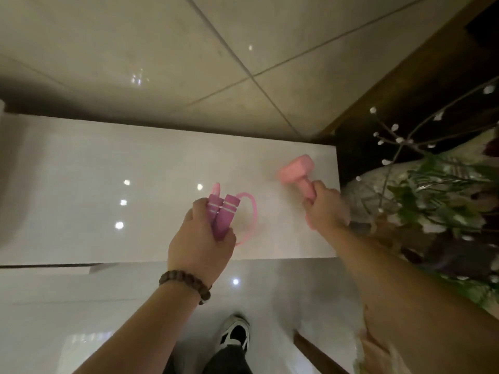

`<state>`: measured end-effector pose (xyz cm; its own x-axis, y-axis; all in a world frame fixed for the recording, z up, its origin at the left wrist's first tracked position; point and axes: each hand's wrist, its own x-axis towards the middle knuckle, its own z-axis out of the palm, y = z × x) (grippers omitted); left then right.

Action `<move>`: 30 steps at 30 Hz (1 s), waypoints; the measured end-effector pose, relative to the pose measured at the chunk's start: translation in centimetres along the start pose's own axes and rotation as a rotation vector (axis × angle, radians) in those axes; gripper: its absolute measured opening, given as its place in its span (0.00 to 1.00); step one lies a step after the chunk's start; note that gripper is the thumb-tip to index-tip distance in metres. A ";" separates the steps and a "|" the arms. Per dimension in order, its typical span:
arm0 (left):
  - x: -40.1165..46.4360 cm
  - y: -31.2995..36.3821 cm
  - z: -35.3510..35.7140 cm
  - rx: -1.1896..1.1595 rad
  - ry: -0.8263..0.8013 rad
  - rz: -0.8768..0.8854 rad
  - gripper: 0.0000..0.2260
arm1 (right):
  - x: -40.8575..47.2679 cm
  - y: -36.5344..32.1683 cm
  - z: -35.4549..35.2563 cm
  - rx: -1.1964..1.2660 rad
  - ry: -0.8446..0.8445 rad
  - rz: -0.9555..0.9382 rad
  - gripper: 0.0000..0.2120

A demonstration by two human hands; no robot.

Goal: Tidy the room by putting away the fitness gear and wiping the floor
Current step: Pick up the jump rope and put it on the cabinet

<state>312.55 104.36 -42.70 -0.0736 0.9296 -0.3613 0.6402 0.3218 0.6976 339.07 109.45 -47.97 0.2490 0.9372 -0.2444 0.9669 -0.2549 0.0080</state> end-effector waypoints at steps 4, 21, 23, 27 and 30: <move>1.3 0.4 3.0 0.006 -0.033 0.011 0.17 | 2.6 1.4 2.4 -0.007 0.000 -0.014 0.08; 2.2 2.1 6.3 0.012 -0.100 0.030 0.17 | 0.0 4.2 3.5 0.049 0.011 0.066 0.52; 2.4 2.0 6.5 0.019 -0.104 0.035 0.18 | 0.3 4.7 4.1 0.140 0.007 0.084 0.49; 2.6 1.8 6.9 0.020 -0.097 0.043 0.18 | 1.5 5.1 4.5 0.229 0.023 0.086 0.43; 2.7 1.7 7.1 0.017 -0.092 0.045 0.17 | 2.1 5.7 4.7 0.262 0.037 0.074 0.42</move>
<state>318.85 106.09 -46.91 0.0253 0.9221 -0.3860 0.6543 0.2767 0.7038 344.83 108.82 -53.03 0.3254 0.9204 -0.2169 0.9001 -0.3717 -0.2273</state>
